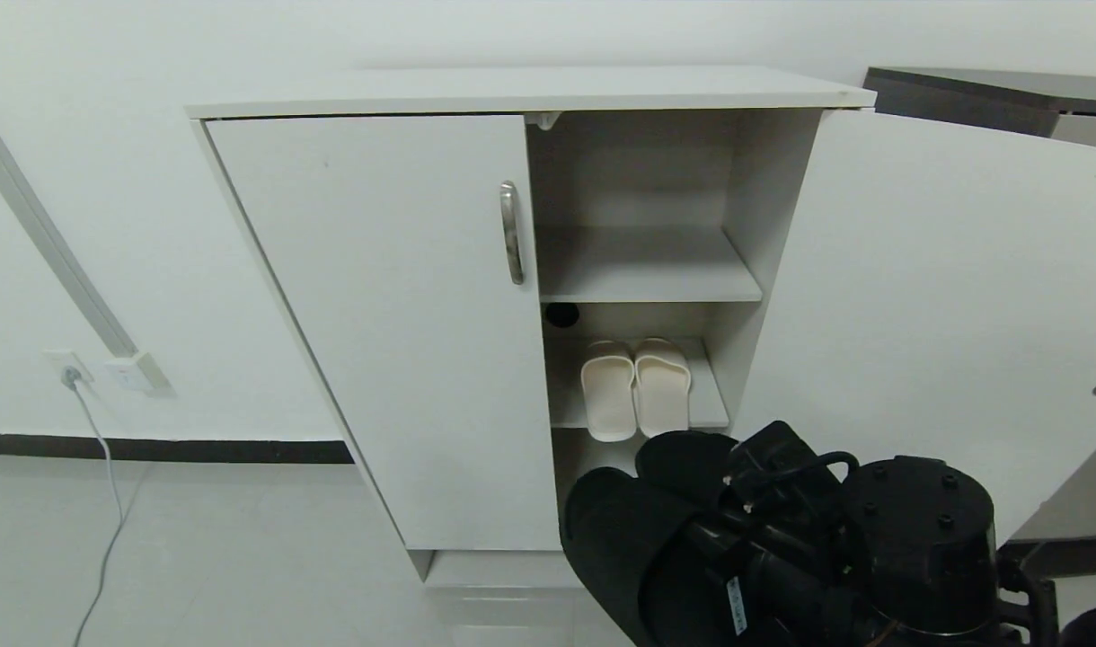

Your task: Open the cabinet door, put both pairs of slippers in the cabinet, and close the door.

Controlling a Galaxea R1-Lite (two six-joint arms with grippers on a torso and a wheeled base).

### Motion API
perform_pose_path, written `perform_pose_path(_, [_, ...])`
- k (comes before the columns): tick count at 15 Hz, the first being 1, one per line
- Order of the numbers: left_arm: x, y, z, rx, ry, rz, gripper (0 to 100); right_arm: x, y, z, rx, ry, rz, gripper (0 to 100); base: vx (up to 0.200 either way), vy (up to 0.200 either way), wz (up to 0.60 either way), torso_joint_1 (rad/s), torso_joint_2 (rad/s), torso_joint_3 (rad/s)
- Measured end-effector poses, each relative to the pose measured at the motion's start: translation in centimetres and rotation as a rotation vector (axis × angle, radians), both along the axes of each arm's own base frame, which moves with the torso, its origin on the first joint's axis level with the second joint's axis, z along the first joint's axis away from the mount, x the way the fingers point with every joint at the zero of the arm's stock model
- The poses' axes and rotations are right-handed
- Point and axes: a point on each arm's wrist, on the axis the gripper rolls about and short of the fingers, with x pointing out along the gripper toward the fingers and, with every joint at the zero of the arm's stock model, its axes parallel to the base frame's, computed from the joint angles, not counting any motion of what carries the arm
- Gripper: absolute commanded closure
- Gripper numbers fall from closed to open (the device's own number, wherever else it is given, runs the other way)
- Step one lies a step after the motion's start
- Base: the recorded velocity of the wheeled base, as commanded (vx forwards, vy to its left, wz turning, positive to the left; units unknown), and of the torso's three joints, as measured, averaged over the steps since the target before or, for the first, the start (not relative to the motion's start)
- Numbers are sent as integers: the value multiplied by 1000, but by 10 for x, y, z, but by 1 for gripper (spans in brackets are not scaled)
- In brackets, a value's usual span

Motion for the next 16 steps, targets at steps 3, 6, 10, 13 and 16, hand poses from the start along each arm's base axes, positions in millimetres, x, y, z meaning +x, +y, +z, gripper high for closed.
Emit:
perform_pose_path(3, [0,0,0,0,1,0,100,0,0,-1,-3,2,4,100,0,0,0,0,0,0])
perform_pose_path(6, [0,0,0,1,0,0,100,5,7,3,29,-22,-12,100,0,0,0,0,0,0])
perform_pose_path(10, [0,0,0,2,0,-1,100,34,38,7,77,-87,-244,100,0,0,0,0,0,0])
perform_pose_path(13, [0,0,0,3,0,0,100,42,55,-1,-56,10,-295,100,0,0,0,0,0,0])
perform_pose_path(16, [0,0,0,3,0,-1,100,49,71,32,-72,108,-400,100,0,0,0,0,0,0])
